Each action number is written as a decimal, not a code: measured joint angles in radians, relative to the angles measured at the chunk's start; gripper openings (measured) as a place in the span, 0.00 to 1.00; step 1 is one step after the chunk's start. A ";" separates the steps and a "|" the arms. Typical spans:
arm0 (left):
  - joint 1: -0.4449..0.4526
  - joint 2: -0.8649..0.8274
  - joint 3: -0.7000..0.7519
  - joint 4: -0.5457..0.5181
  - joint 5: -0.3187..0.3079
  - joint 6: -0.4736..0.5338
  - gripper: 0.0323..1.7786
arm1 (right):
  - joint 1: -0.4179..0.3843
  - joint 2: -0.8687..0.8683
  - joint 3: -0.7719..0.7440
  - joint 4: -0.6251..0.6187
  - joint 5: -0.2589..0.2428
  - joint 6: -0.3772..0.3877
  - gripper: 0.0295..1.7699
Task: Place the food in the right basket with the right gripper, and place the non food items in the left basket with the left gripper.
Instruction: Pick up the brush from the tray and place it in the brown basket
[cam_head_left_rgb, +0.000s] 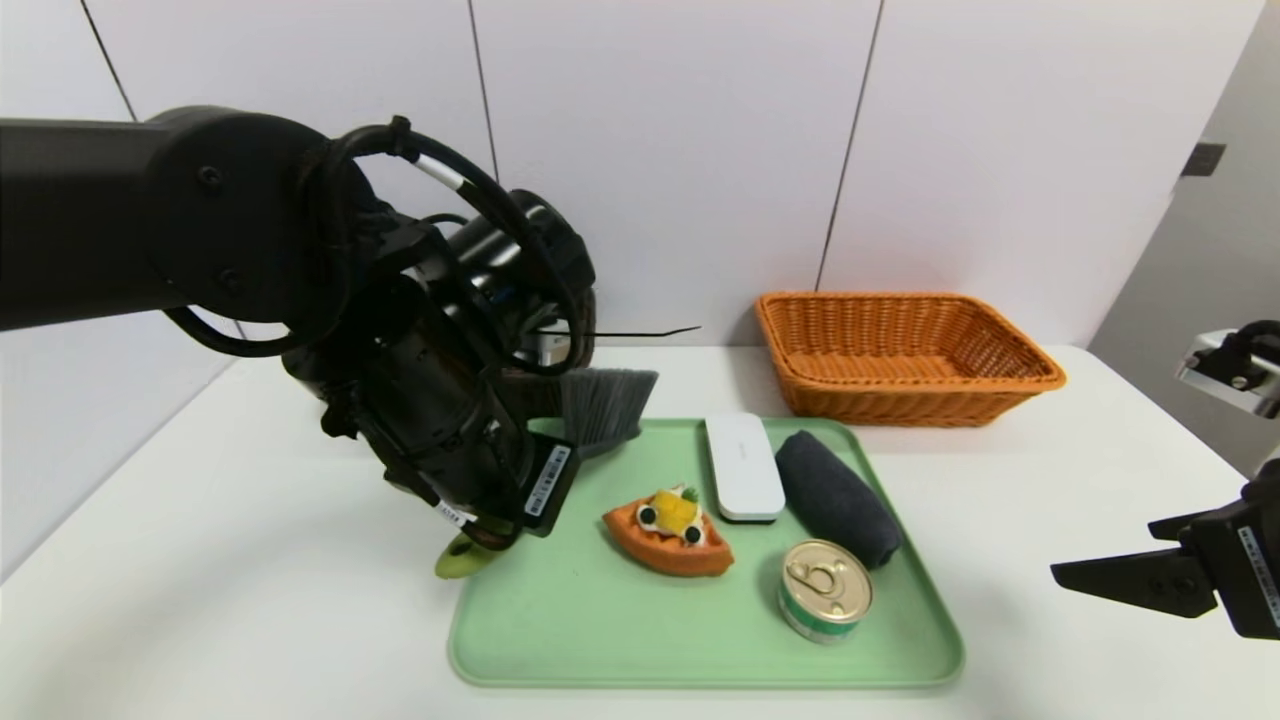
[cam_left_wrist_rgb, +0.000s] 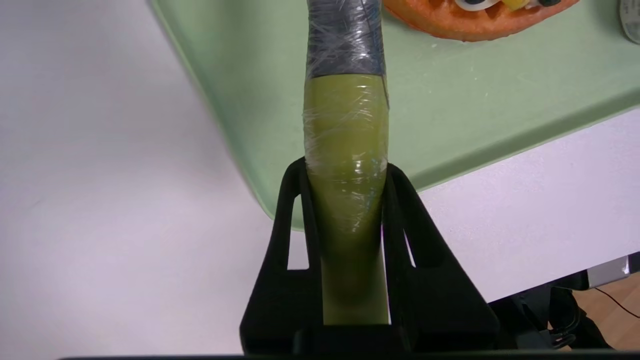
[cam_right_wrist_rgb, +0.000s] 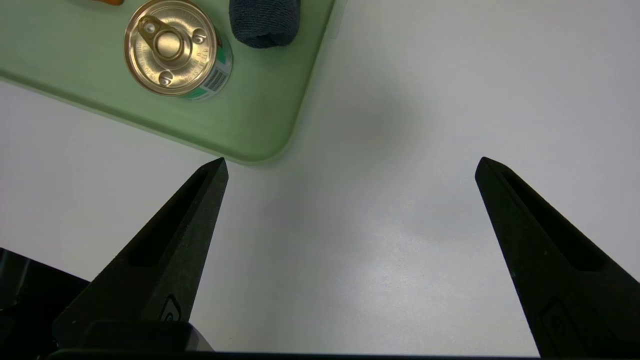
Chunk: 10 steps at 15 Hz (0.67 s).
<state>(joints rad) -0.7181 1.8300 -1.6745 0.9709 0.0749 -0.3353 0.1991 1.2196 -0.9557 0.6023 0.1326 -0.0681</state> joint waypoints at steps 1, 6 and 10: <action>0.000 -0.011 0.000 0.002 0.000 0.000 0.19 | 0.000 -0.001 0.000 0.000 0.000 0.000 0.97; -0.010 -0.081 0.006 0.026 -0.001 0.010 0.19 | 0.000 -0.009 0.001 0.000 0.000 0.000 0.97; -0.021 -0.143 0.002 0.031 -0.011 0.037 0.19 | 0.001 -0.011 0.000 0.000 0.000 0.000 0.97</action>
<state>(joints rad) -0.7389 1.6866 -1.6728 1.0015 0.0638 -0.2981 0.2000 1.2083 -0.9553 0.6023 0.1326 -0.0683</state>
